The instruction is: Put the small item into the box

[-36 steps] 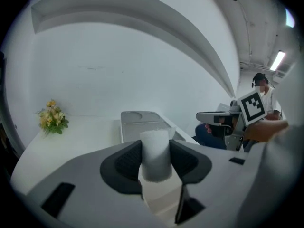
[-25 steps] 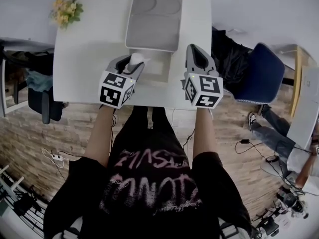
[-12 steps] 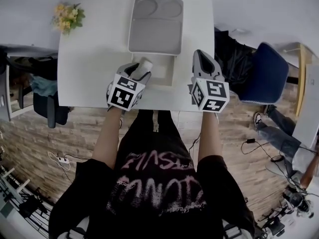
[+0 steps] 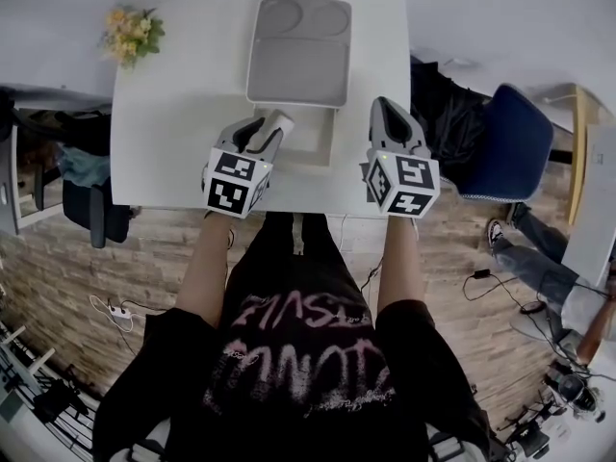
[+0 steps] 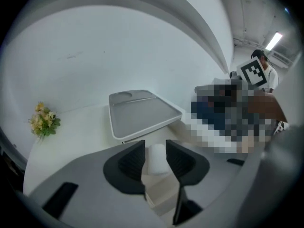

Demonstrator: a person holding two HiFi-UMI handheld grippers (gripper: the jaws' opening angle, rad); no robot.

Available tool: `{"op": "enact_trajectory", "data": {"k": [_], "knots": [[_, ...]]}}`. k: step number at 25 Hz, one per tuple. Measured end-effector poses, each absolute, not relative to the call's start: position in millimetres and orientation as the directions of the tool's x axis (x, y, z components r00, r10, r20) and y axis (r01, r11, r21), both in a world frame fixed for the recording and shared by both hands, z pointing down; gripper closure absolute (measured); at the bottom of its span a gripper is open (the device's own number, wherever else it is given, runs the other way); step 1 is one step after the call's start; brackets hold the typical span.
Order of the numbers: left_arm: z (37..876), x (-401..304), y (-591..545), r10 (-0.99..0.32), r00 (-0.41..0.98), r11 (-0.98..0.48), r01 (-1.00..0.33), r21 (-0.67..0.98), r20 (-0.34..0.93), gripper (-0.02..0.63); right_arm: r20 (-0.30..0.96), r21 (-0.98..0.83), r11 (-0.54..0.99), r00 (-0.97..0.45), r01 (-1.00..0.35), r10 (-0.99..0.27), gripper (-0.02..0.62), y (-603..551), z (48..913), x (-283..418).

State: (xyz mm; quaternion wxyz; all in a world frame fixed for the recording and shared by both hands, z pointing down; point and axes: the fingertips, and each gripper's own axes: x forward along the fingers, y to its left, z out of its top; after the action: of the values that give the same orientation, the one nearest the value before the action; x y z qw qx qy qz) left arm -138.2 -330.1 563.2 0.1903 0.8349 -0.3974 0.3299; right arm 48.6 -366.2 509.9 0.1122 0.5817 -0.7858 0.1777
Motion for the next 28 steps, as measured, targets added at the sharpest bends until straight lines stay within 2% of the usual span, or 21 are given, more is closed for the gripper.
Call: {"op": "enact_trajectory", "data": {"k": [10, 28], "knots": [[521, -154, -344, -0.666, 0.436, -0.516, -0.855, 0.048, 0.606, 0.601, 0.34, -0.134, 0.292, -0.321, -0.947, -0.884, 0.586, -367, 482, 38], [424, -175, -374, -0.812, 0.403, -0.444, -0.896, 0.0, 0.423, 0.604, 0.264, -0.088, 0.324, -0.335, -0.942, -0.904, 0.586, -368, 422, 33]]}}
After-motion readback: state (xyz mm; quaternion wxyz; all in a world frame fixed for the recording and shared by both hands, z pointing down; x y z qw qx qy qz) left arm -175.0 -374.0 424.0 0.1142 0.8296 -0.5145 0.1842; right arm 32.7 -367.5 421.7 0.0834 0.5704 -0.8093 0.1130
